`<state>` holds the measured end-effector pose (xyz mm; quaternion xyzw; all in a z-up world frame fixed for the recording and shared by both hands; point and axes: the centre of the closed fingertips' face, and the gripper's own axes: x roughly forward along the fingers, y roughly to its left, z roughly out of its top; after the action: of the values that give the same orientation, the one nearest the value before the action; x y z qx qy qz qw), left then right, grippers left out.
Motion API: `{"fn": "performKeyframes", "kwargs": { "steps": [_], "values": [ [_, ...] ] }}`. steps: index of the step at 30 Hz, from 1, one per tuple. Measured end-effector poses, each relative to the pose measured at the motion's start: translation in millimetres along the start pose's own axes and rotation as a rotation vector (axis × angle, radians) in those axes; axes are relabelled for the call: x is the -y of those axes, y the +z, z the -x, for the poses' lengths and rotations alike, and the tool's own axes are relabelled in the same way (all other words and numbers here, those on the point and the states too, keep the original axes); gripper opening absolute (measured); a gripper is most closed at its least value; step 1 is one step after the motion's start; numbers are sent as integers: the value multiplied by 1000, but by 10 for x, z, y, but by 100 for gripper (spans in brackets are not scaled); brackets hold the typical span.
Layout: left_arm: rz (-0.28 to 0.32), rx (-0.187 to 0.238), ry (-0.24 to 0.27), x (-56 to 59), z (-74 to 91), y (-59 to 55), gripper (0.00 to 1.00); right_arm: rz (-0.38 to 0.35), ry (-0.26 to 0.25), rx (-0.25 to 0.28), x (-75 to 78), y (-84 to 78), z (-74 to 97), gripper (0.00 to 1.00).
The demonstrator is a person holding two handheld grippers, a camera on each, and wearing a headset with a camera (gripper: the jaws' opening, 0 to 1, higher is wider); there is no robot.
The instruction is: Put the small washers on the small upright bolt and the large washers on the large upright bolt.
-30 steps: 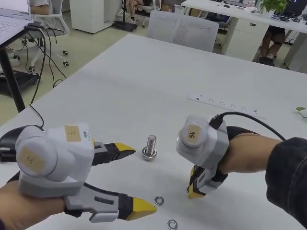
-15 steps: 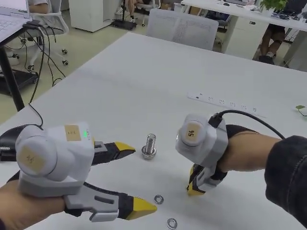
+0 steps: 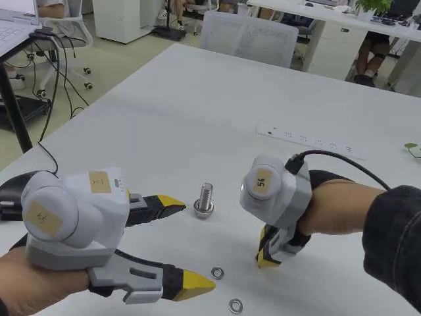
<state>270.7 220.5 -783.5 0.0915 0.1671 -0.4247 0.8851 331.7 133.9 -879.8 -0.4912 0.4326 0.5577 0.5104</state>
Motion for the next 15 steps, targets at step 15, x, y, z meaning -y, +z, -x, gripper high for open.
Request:
{"fn": "performKeyframes", "kwargs": {
  "steps": [15],
  "values": [
    [-2,1,0,2,0,9,70,-29,1,18,-2,-24,86,13]
  ]
}}
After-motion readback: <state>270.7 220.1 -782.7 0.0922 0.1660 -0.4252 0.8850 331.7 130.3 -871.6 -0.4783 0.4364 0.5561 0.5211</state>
